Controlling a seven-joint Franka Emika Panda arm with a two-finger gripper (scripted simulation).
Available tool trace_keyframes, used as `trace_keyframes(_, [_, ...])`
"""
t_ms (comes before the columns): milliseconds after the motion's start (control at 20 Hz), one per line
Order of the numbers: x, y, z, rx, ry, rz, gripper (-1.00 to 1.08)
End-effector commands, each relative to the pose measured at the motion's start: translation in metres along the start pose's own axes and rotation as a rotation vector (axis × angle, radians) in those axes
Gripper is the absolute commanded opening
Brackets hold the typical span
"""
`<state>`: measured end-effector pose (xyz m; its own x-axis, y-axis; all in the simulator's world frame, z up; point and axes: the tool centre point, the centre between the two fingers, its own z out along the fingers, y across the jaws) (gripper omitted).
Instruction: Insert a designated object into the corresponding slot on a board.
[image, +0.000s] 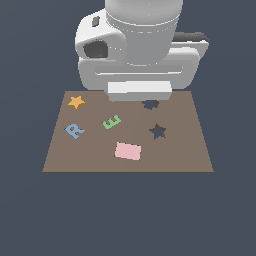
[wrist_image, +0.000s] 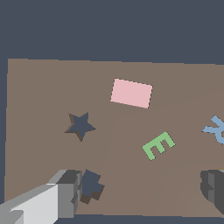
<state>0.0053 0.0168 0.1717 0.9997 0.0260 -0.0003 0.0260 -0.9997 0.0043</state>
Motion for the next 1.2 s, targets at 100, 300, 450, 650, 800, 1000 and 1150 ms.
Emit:
trace_keyframes(100, [-0.001, 0.001, 0.000, 0.000, 0.000, -0.002, 1.00])
trace_keyframes(300, [-0.005, 0.005, 0.004, 0.000, 0.000, -0.015, 1.00])
trace_keyframes(450, [-0.010, 0.012, 0.008, 0.000, 0.000, -0.033, 1.00])
trace_keyframes(650, [-0.020, 0.025, 0.017, 0.001, 0.000, -0.068, 1.00])
trace_keyframes(800, [-0.030, 0.037, 0.026, 0.001, 0.000, -0.102, 1.00])
trace_keyframes(1000, [-0.044, 0.058, 0.040, 0.001, 0.001, -0.157, 1.00])
trace_keyframes(1150, [-0.055, 0.078, 0.052, 0.002, 0.001, -0.205, 1.00])
